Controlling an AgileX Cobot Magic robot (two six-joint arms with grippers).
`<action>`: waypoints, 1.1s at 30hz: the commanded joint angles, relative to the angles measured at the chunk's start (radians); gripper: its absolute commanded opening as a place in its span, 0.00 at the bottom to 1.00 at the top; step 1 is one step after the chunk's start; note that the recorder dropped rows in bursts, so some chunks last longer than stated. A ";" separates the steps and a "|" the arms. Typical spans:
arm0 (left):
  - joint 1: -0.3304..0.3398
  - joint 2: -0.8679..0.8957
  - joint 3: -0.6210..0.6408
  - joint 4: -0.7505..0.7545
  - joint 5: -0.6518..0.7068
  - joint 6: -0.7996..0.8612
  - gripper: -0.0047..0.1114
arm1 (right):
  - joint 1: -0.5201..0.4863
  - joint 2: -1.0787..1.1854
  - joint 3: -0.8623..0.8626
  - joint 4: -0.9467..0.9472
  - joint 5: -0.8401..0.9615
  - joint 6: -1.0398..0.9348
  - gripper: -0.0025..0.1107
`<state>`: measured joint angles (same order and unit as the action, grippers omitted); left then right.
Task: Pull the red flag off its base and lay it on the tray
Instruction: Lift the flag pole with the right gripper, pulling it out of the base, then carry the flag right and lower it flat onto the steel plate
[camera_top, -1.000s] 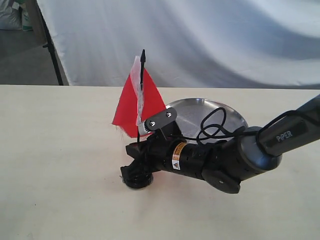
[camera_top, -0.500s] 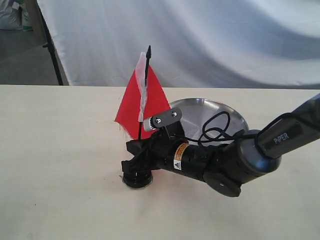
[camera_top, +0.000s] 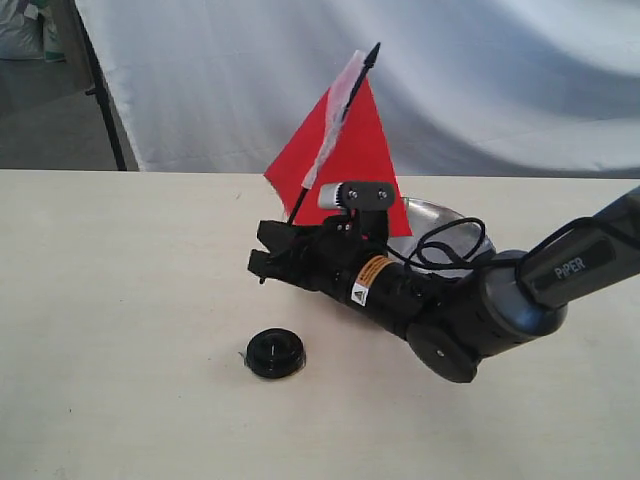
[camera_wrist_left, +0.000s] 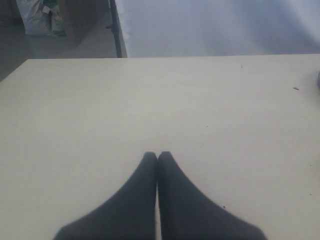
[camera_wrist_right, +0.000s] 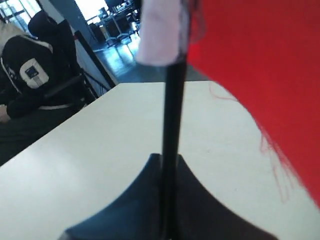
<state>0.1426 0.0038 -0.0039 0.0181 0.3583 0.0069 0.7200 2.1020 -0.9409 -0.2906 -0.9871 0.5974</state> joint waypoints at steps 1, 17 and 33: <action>0.001 -0.004 0.004 0.003 -0.008 -0.007 0.04 | -0.064 -0.007 0.001 0.045 -0.003 0.186 0.02; 0.001 -0.004 0.004 0.003 -0.008 -0.007 0.04 | -0.298 -0.005 0.001 0.034 0.284 0.304 0.02; 0.001 -0.004 0.004 0.003 -0.008 -0.007 0.04 | -0.271 0.082 -0.083 -0.070 0.503 0.334 0.02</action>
<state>0.1426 0.0038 -0.0039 0.0181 0.3583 0.0069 0.4406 2.1608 -0.9993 -0.3324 -0.5209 0.9216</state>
